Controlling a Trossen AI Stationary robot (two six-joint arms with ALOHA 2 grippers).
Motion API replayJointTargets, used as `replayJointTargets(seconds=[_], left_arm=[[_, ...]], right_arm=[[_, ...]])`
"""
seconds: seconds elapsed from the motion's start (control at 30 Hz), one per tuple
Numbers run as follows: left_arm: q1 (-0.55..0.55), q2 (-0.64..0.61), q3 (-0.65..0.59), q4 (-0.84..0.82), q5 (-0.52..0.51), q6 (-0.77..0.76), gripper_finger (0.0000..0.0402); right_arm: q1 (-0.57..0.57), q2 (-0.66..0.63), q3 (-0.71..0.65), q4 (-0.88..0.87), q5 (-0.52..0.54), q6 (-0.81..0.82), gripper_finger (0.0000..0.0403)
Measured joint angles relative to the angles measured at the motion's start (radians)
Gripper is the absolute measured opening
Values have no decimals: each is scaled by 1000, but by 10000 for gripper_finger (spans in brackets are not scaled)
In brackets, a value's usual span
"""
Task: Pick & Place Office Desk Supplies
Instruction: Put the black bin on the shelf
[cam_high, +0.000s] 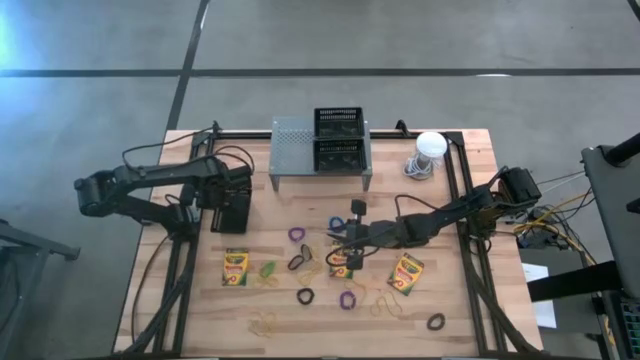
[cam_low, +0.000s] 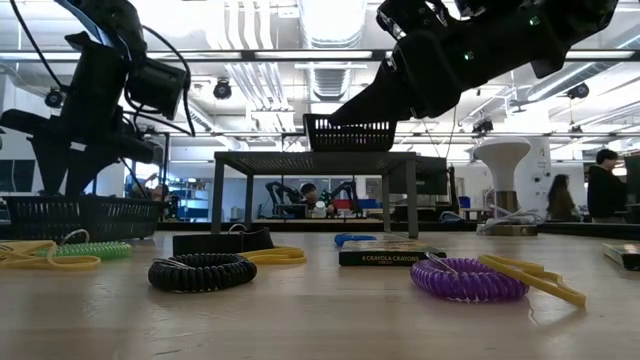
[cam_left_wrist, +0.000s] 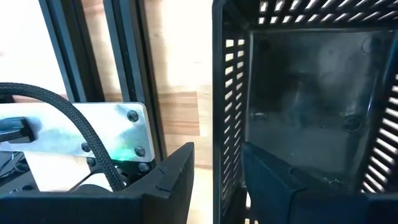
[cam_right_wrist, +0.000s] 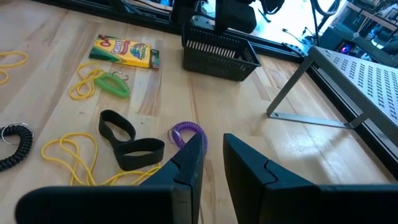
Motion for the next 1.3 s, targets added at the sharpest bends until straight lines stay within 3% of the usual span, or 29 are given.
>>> replayJointTargets(seconds=[0.67,0.9,1.13,1.3], left_arm=[[0,111,-9,87,0,-1,131],[0,110,-9,116,12,42,96],[1,109,-9,108,32,85,17],[1,75,-9,95,73,103,15]], right_arm=[[2,0,0,1,-5,-20,57],[6,0,0,1,-5,-16,57],[33,0,0,0,-5,-11,57],[41,-1,-2,-20,-4,33,57]])
